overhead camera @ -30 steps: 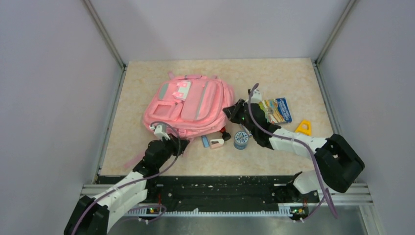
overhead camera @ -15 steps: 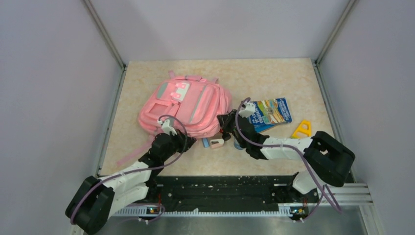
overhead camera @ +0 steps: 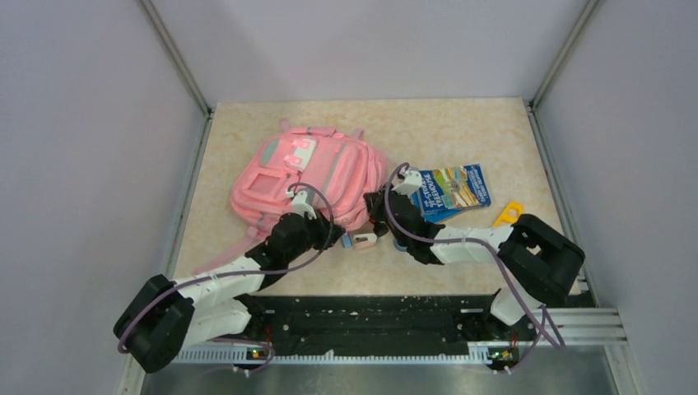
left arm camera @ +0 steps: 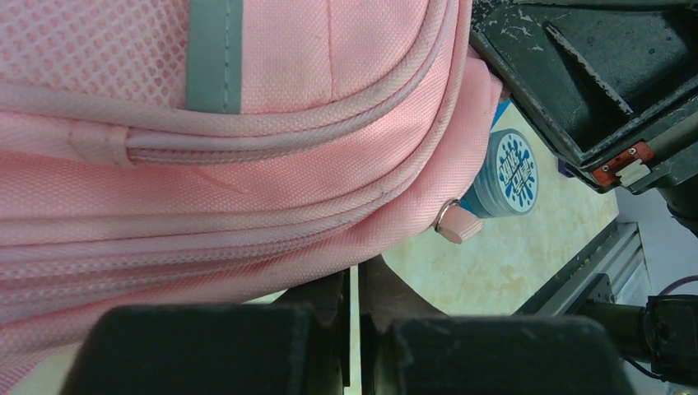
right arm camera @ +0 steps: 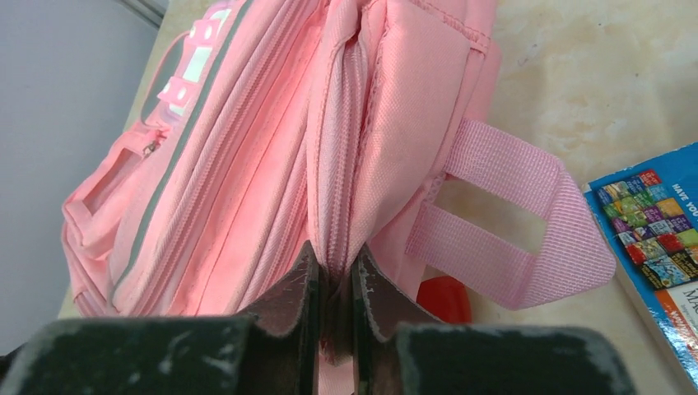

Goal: Pack the student bag
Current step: Unzip the student bag at the center of the board.

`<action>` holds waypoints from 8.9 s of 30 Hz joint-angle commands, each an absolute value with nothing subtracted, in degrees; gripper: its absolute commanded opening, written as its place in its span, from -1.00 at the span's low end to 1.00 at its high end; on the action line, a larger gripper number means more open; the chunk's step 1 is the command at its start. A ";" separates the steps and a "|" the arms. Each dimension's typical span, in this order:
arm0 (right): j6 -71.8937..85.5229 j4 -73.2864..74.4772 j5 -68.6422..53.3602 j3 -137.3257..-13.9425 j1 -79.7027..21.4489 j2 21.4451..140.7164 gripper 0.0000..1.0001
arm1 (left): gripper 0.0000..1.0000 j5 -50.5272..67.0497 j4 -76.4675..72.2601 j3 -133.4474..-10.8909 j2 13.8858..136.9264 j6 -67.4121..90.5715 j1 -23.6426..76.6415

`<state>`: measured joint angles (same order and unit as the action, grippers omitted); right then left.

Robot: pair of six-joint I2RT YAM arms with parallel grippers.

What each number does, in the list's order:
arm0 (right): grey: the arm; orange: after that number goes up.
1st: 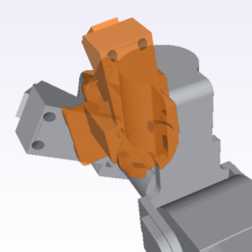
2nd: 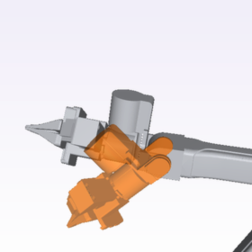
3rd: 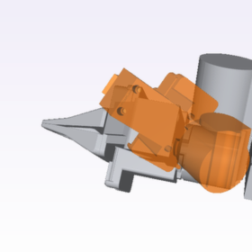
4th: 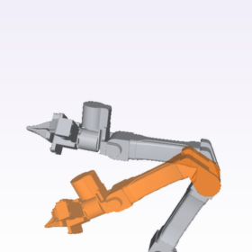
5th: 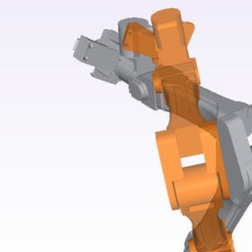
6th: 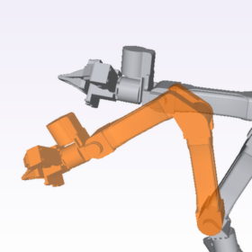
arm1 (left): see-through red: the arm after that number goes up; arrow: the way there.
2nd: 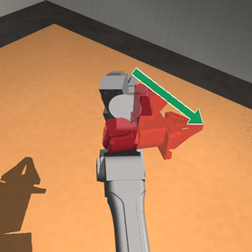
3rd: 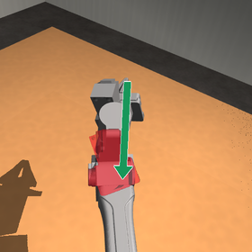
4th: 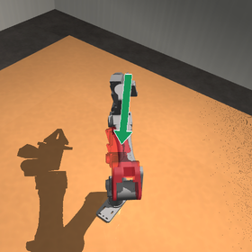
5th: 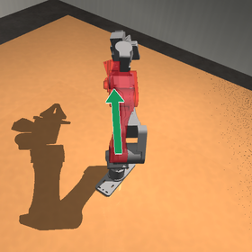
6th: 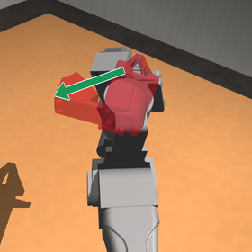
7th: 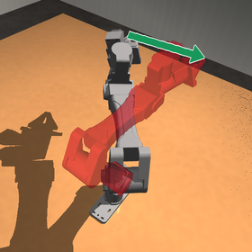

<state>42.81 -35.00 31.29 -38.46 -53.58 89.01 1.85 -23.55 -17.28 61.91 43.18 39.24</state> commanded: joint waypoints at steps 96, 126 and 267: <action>19.80 -24.71 41.20 -52.77 -70.75 101.40 -1.00 | -1.00 -2.60 3.78 -24.50 50.69 38.67 3.56; 16.58 -35.98 22.22 -27.07 -63.62 70.79 -1.00 | 0.51 -7.74 17.33 -33.91 38.09 25.56 11.75; 23.53 -39.97 -9.70 -72.10 -32.98 115.94 -1.00 | -1.00 -6.53 8.56 -45.67 25.48 -9.87 46.68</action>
<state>23.33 -35.48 -10.76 -70.32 -34.68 114.87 -18.13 18.33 -44.03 29.30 -8.60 46.54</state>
